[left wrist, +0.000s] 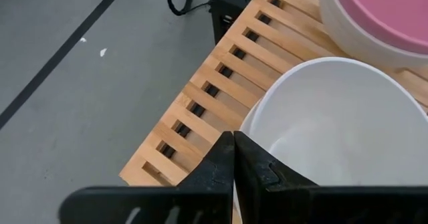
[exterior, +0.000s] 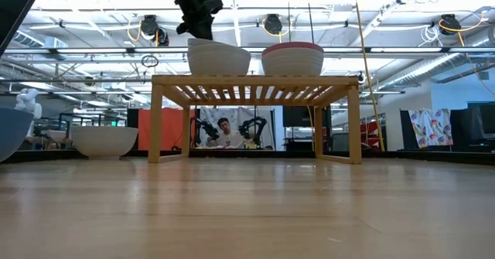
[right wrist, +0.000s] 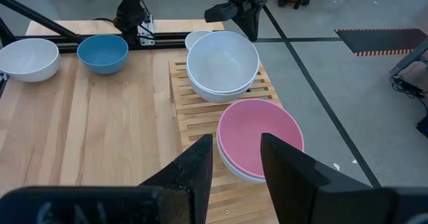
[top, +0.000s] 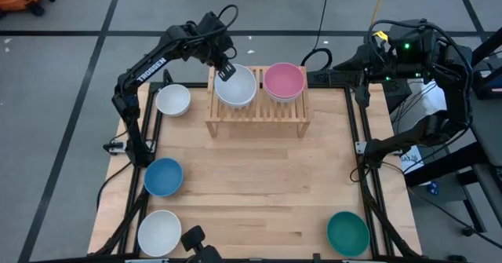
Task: Place and stack bowls onto a shelf
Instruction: Stack the white bowl on top of the white bowl on the shelf, then stack the green bowl on top of the pink bowl on the shelf
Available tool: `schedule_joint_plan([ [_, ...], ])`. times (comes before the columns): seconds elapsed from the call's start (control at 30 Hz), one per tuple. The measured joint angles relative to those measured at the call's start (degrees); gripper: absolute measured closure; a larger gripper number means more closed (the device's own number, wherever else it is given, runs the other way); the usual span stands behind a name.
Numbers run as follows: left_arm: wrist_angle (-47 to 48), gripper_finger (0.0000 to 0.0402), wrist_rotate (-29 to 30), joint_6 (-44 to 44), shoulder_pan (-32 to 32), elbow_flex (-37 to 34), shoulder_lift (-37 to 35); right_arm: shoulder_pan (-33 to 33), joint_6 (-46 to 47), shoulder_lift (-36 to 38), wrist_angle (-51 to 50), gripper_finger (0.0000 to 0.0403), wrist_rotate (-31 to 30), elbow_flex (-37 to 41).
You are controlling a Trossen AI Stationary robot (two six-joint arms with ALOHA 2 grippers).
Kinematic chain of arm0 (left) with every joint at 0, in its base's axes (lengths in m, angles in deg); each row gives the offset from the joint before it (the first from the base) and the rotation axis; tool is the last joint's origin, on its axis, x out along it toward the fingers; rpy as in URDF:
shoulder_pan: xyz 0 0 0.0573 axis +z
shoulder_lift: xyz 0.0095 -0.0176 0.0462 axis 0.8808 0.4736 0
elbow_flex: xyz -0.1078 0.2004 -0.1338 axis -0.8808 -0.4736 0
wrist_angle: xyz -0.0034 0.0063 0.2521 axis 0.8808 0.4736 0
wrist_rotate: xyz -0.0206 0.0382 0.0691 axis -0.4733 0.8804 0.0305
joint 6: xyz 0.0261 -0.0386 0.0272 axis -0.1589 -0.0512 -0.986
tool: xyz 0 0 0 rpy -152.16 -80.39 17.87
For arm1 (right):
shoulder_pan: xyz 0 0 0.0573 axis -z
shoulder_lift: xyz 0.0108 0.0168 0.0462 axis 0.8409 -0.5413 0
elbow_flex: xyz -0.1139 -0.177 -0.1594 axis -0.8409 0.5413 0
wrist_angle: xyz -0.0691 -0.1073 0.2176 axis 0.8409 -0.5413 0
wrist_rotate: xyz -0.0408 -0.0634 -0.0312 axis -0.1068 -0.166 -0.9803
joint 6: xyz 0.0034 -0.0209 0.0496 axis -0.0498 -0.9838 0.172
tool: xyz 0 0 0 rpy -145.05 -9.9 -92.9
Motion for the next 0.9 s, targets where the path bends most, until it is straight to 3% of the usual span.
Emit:
schedule_joint_plan([
  [0.3, -1.1, 0.0401, 0.3, 0.5, -0.3, -2.0, 0.0, 0.0, 0.0, 0.0, 0.0, 0.0282, 0.0, 0.0],
  [0.63, -3.5, 0.0401, 5.8, -1.5, -0.4, -8.0, 0.2, 0.0, 0.0, 0.0, 0.0, 0.0282, 0.0, 0.0],
  [0.77, -3.6, 0.0401, 7.5, -3.9, -0.6, -3.5, 0.0, 0.0, 0.0, 0.0, 0.0, 0.0282, 0.0, 0.0],
  [0.9, 0.3, 0.0401, 7.9, -3.5, -1.3, 5.9, -0.7, 0.0, -1.2, 0.0, 0.0, 0.0282, 0.0, 0.0],
])
